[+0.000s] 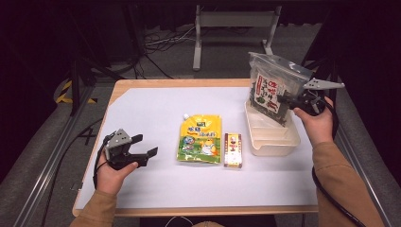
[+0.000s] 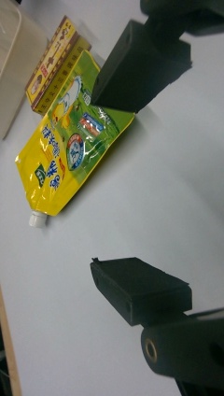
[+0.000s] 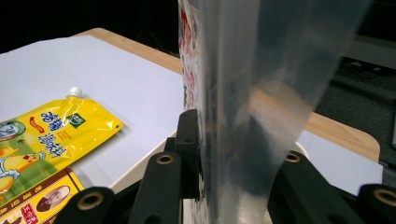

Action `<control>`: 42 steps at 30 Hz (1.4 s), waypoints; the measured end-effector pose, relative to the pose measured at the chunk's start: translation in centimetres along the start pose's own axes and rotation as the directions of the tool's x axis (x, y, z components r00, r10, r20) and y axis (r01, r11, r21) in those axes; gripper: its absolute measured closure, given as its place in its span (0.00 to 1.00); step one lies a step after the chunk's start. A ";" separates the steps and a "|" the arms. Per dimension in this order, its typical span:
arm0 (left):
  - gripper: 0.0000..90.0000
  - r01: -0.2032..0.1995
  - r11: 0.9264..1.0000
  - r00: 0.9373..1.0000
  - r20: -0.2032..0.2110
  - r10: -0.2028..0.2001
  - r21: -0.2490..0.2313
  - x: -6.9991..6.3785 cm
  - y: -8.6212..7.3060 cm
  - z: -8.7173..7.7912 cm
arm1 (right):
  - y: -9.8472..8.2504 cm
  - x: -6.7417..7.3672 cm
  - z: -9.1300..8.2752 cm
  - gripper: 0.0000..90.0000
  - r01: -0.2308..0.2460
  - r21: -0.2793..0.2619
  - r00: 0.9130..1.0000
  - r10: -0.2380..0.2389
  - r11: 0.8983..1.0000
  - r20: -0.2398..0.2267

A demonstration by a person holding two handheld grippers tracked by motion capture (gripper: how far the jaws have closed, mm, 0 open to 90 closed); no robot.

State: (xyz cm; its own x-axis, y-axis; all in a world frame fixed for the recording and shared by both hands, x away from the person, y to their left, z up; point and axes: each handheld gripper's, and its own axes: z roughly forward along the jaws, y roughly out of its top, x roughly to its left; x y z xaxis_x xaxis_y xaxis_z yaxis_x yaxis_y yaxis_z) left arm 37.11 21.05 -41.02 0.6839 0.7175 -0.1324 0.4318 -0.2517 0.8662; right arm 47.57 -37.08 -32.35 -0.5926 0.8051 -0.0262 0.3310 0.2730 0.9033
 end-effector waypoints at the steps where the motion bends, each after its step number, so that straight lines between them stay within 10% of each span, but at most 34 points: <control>1: 0.19 -0.004 1.000 1.000 -0.001 0.004 0.013 0.1 -0.1 0.0 | -0.2 -0.1 -0.1 0.81 -0.004 -0.003 1.000 0.004 1.000 0.000; 19: 0.01 -0.031 0.999 0.999 -0.006 0.032 0.044 -0.5 0.3 1.3 | -1.2 -0.1 -0.4 0.79 -0.044 -0.025 0.999 0.045 0.999 0.009; 24: 0.02 0.032 0.997 0.999 0.008 -0.032 0.066 -0.3 0.4 1.6 | -0.8 -0.3 -1.1 0.61 -0.070 -0.012 0.996 0.071 0.997 0.045; 31: 0.03 0.012 0.995 0.999 0.039 -0.016 0.098 -0.4 0.6 2.1 | -0.6 -0.3 -2.2 0.43 -0.056 -0.002 0.995 0.056 0.998 0.078; 42: 0.04 0.006 0.995 0.998 0.058 -0.012 0.102 -0.5 1.0 2.7 | -0.5 -0.7 -3.7 0.41 -0.070 -0.013 0.989 0.071 0.997 0.129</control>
State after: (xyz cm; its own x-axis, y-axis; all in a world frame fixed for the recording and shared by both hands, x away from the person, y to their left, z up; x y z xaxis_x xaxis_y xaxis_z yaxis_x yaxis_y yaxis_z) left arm 38.81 18.66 -41.41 0.7116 0.6816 -0.1706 0.4934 -0.3120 0.8119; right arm 45.07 -39.72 -31.19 -0.4676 0.8838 -0.0166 0.3623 0.2088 0.9084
